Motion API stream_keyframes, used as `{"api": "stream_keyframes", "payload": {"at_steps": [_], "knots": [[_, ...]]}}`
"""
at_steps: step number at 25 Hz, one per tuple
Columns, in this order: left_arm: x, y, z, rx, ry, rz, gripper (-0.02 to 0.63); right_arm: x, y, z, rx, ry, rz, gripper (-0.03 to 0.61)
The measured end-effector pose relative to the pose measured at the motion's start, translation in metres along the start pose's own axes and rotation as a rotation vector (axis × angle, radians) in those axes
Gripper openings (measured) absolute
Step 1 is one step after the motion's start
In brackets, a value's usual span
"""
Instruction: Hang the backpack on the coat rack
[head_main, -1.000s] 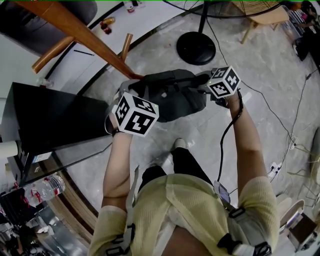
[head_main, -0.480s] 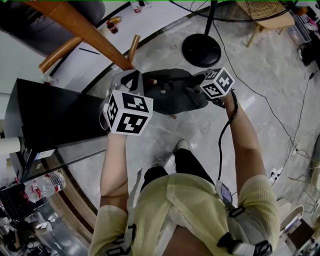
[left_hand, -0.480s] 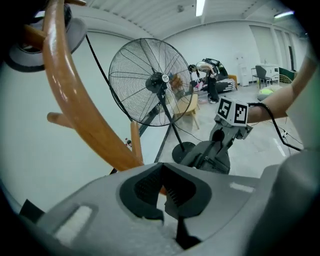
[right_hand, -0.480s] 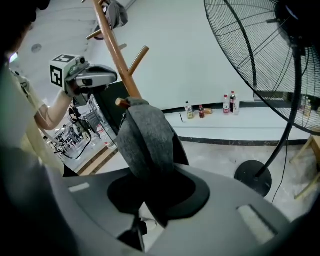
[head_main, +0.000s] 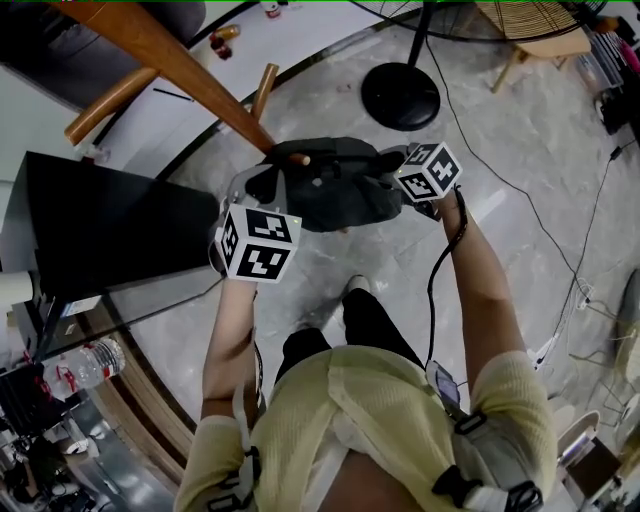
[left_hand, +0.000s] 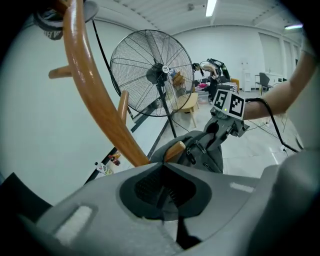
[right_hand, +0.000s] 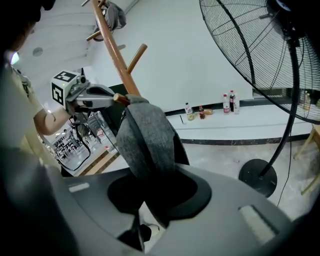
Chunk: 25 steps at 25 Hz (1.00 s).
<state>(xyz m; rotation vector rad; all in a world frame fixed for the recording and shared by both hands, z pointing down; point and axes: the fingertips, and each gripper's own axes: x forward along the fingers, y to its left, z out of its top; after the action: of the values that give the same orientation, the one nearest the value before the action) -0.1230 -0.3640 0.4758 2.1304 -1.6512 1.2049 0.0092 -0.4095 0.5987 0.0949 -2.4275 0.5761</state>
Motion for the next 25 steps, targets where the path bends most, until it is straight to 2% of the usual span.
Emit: {"api": "stream_keyframes", "payload": {"at_steps": [6,12,20,25], "knots": [[0.004,-0.005,-0.021,0.002,0.039,-0.008,0.005,0.011,0.001,-0.008,-0.017,0.000,-0.012,0.093],[0.006,-0.010,-0.036,-0.018,0.043,-0.030,0.005,0.016,-0.004,-0.013,-0.045,0.050,-0.056,0.104],[0.001,-0.008,-0.053,-0.072,0.016,-0.067,0.005,0.014,-0.013,-0.025,-0.044,0.152,-0.186,0.174],[-0.008,0.006,-0.055,-0.127,-0.060,-0.086,0.005,-0.003,-0.012,-0.026,0.027,0.131,-0.284,0.189]]}}
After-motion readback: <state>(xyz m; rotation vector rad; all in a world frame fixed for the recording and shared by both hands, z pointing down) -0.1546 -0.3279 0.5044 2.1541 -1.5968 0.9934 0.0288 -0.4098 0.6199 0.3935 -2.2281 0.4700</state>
